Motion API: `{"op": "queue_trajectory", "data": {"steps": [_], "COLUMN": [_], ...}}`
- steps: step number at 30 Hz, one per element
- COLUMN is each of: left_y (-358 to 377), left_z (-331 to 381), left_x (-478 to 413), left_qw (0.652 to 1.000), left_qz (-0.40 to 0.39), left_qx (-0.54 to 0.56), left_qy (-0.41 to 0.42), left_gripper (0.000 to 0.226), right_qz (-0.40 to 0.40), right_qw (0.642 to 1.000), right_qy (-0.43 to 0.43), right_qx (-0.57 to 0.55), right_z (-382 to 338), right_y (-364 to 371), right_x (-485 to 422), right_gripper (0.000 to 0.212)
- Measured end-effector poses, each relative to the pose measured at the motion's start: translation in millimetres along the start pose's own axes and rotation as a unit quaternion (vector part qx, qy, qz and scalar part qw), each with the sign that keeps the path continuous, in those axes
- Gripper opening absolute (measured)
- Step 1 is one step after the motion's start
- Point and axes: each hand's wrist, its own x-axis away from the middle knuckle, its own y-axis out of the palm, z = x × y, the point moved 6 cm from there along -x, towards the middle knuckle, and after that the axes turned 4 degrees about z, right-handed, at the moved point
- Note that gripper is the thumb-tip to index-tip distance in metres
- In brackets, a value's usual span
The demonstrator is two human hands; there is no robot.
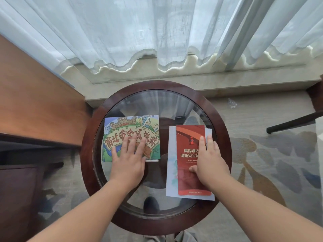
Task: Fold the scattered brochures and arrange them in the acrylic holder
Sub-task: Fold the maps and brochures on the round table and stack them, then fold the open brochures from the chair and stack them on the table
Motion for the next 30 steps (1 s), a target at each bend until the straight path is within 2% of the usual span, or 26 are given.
{"op": "queue_trajectory", "data": {"steps": [3, 7, 14, 18, 22, 30], "left_y": [-11.3, -30.5, -92.3, -146.3, -196.9, -273.1], "left_z": [6.5, 36.4, 105.2, 163.7, 230.4, 390.9], "left_x": [-1.4, 8.4, 29.6, 41.7, 65.2, 130.7], "left_qw": [1.000, 0.997, 0.984, 0.965, 0.948, 0.916], "left_qz": [0.006, 0.015, 0.012, 0.018, 0.029, 0.053], "left_qx": [0.010, 0.032, 0.029, 0.021, 0.011, -0.015], "left_qy": [0.007, 0.071, 0.175, 0.260, 0.317, 0.396], "left_gripper": [0.063, 0.067, 0.066, 0.064, 0.062, 0.058], "right_qz": [-0.001, 0.017, 0.087, 0.150, 0.192, 0.256], "right_qw": [1.000, 1.000, 0.995, 0.983, 0.974, 0.955], "right_qy": [0.009, 0.011, 0.014, 0.030, 0.059, 0.114], "right_qx": [-0.004, -0.004, -0.050, -0.097, -0.103, -0.101], "right_z": [1.1, 8.9, 43.7, 81.8, 132.3, 258.4], "right_y": [-1.3, -15.4, -87.1, -147.0, -190.0, -248.1], "right_x": [1.2, 15.9, 88.9, 143.3, 201.4, 306.6], "right_gripper": [0.114, 0.115, 0.091, 0.071, 0.060, 0.052]}}
